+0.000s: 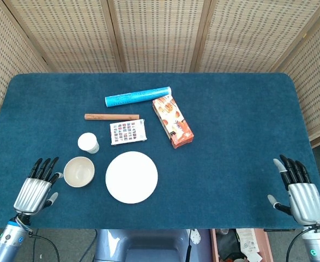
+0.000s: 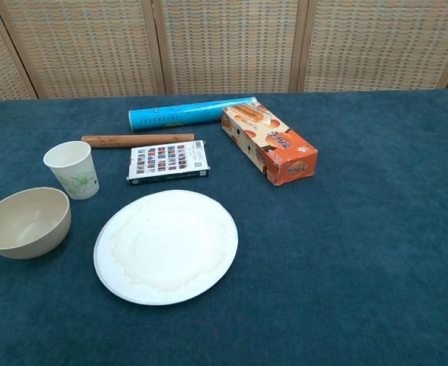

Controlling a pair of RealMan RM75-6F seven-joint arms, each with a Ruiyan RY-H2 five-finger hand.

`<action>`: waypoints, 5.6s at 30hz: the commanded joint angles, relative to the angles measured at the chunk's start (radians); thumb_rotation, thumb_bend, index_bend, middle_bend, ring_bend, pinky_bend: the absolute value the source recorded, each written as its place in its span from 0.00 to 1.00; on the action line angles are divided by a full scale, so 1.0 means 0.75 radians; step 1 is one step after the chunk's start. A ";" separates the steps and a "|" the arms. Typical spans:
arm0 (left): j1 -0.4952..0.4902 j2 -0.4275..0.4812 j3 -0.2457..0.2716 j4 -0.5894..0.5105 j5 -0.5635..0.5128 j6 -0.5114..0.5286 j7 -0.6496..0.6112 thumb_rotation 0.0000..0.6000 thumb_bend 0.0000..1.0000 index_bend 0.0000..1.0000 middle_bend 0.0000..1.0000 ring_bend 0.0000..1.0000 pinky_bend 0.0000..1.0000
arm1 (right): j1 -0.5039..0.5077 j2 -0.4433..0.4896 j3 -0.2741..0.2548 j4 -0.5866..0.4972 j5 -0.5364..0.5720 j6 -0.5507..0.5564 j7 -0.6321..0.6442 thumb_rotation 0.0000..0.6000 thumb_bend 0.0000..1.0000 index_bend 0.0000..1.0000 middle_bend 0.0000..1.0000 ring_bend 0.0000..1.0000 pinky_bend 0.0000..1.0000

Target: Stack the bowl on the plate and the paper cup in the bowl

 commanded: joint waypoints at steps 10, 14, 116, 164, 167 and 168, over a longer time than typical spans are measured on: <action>-0.061 -0.065 -0.013 0.059 -0.067 -0.105 0.048 1.00 0.25 0.41 0.00 0.00 0.00 | -0.001 0.005 0.005 0.004 0.006 0.003 0.022 1.00 0.20 0.03 0.00 0.00 0.00; -0.082 -0.082 -0.018 0.076 -0.081 -0.130 0.071 1.00 0.26 0.42 0.00 0.00 0.00 | -0.003 0.008 0.006 0.005 0.007 0.007 0.028 1.00 0.20 0.03 0.00 0.00 0.00; -0.677 -0.429 -0.112 -0.145 -0.754 -0.415 0.839 1.00 0.33 0.64 0.00 0.00 0.00 | -0.041 0.063 0.049 0.044 0.049 0.072 0.255 1.00 0.20 0.03 0.00 0.00 0.00; -0.559 0.100 -0.113 -0.080 -0.677 -0.278 0.237 1.00 0.29 0.35 0.00 0.00 0.00 | -0.036 0.048 0.045 0.027 0.043 0.055 0.191 1.00 0.20 0.03 0.00 0.00 0.00; -0.578 0.055 -0.113 -0.023 -0.711 -0.318 0.255 1.00 0.29 0.36 0.00 0.00 0.00 | -0.035 0.050 0.047 0.029 0.049 0.053 0.197 1.00 0.20 0.03 0.00 0.00 0.00; -0.586 0.034 -0.113 -0.003 -0.723 -0.331 0.266 1.00 0.29 0.36 0.00 0.00 0.00 | -0.036 0.050 0.048 0.030 0.050 0.053 0.201 1.00 0.20 0.03 0.00 0.00 0.00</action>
